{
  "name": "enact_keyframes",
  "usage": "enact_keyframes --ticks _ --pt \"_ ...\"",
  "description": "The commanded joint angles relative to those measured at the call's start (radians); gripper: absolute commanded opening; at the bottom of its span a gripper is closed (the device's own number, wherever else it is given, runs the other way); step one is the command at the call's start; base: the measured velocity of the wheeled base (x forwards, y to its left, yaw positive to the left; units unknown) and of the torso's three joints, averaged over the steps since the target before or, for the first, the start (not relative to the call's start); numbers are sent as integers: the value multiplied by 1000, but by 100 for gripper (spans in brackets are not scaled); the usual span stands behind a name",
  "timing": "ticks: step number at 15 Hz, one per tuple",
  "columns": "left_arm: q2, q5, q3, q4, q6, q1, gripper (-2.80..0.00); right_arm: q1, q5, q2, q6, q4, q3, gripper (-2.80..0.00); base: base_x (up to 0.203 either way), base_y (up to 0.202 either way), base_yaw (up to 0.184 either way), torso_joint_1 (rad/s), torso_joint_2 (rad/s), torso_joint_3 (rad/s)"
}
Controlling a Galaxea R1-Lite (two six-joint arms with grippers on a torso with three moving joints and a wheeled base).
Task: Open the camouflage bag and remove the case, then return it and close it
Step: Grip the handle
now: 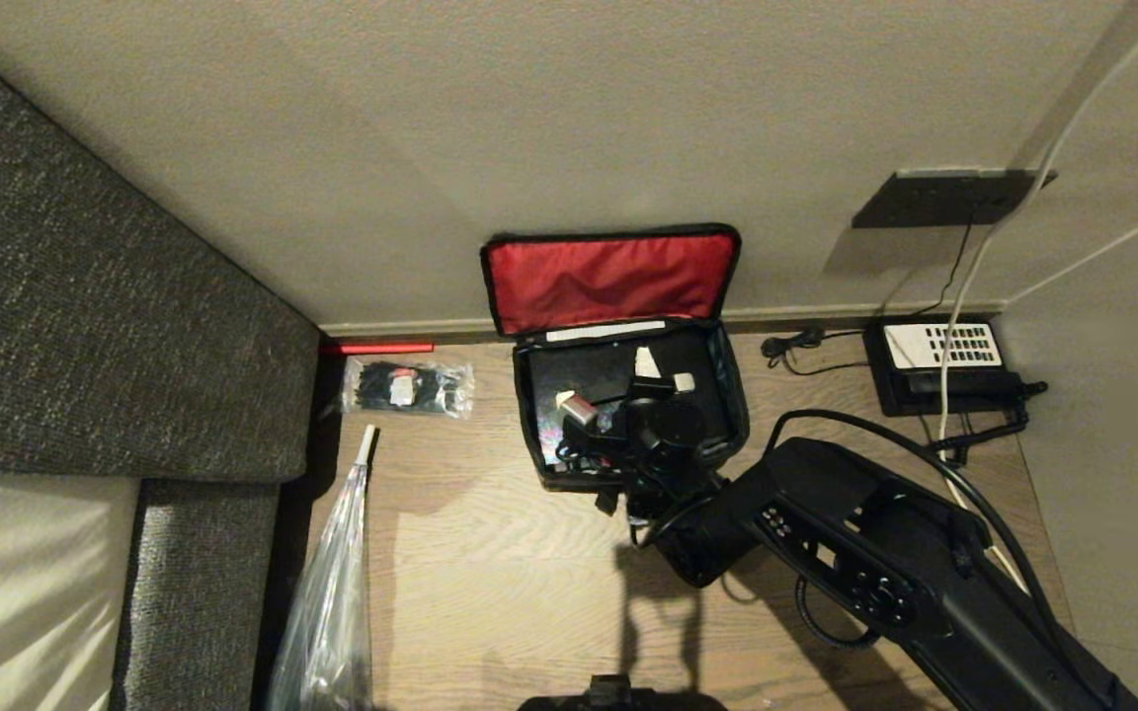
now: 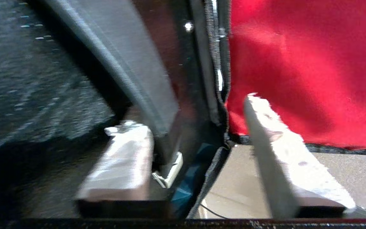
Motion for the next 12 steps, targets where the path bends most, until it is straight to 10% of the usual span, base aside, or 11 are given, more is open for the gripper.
enact_keyframes --ticks 1,12 --pt "-3 0 3 0 0 0 -280 1 -4 -4 -9 -12 1 -280 0 0 0 0 0 0" --pt "-3 0 3 0 0 0 -280 1 -3 -1 -7 -26 -11 -280 0 0 0 0 0 0"
